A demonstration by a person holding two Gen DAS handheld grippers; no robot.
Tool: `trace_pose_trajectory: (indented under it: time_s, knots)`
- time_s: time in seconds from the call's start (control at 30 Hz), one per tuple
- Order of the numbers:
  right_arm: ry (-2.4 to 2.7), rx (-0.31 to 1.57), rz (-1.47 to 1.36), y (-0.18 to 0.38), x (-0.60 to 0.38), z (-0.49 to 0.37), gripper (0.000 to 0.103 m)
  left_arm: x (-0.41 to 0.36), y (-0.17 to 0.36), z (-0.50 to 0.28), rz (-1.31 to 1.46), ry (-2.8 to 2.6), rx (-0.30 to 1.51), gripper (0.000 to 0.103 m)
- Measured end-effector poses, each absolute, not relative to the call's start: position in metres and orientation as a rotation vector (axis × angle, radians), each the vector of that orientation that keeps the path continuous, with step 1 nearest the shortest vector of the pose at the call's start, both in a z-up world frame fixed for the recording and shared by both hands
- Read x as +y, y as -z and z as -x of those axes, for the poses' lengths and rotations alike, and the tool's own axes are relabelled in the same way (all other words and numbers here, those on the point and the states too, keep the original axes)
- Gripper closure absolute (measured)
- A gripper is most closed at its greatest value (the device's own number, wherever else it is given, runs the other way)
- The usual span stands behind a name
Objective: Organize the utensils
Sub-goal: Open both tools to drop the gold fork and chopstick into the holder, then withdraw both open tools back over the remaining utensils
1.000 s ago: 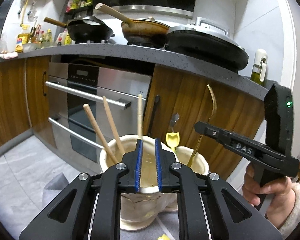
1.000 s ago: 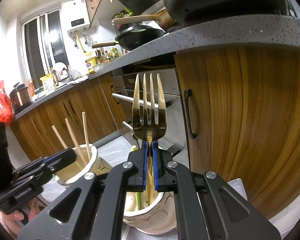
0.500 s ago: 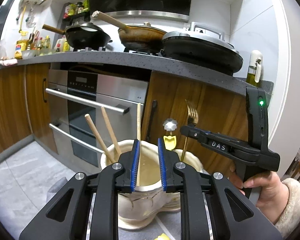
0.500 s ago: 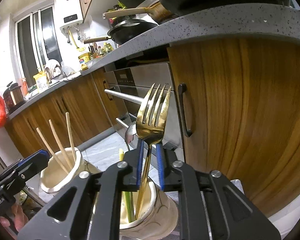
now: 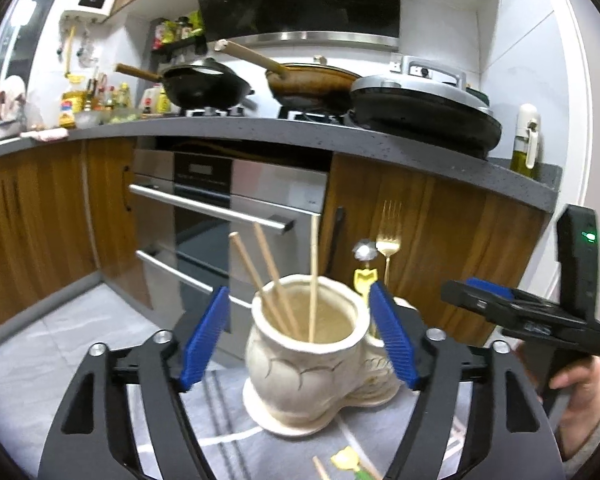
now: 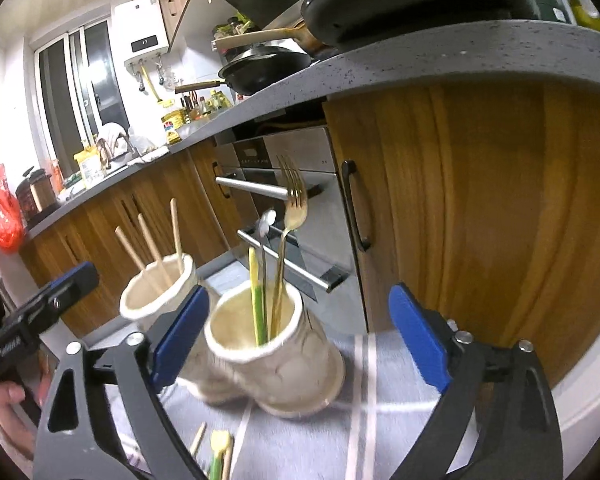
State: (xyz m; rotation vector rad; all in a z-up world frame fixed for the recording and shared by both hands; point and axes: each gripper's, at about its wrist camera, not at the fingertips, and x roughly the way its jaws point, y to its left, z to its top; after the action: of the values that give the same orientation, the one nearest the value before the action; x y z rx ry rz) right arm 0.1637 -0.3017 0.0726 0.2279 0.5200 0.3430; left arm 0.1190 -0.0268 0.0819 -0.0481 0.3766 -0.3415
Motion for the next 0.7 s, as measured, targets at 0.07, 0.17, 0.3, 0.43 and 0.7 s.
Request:
trace_pose_trajectory:
  time_s: [0.07,0.17,0.3,0.43,0.7]
  knots:
    - [-0.347,0.521,-0.212,-0.073,-0.303,-0.153,0.006,-0.024,-0.082,-0.113,0.036,0.309,0.382,0.019]
    - [-0.343,0.517,-0.186,-0.074,-0.304,-0.137,0.006,-0.019,-0.083,-0.1,0.027,0.276,0.383,0.013]
    - [-0.319,0.499,-0.144,-0.078,-0.305,-0.117,0.006,-0.013,-0.082,-0.084,0.011,0.223,0.4,0.01]
    - [-0.311,0.496,-0.105,-0.079,-0.305,-0.101,0.006,-0.004,-0.077,-0.07,0.018,0.201,0.457,0.008]
    - [-0.315,0.523,-0.061,-0.073,-0.304,-0.08,0.006,0.003,-0.064,-0.044,-0.011,0.177,0.537,0.007]
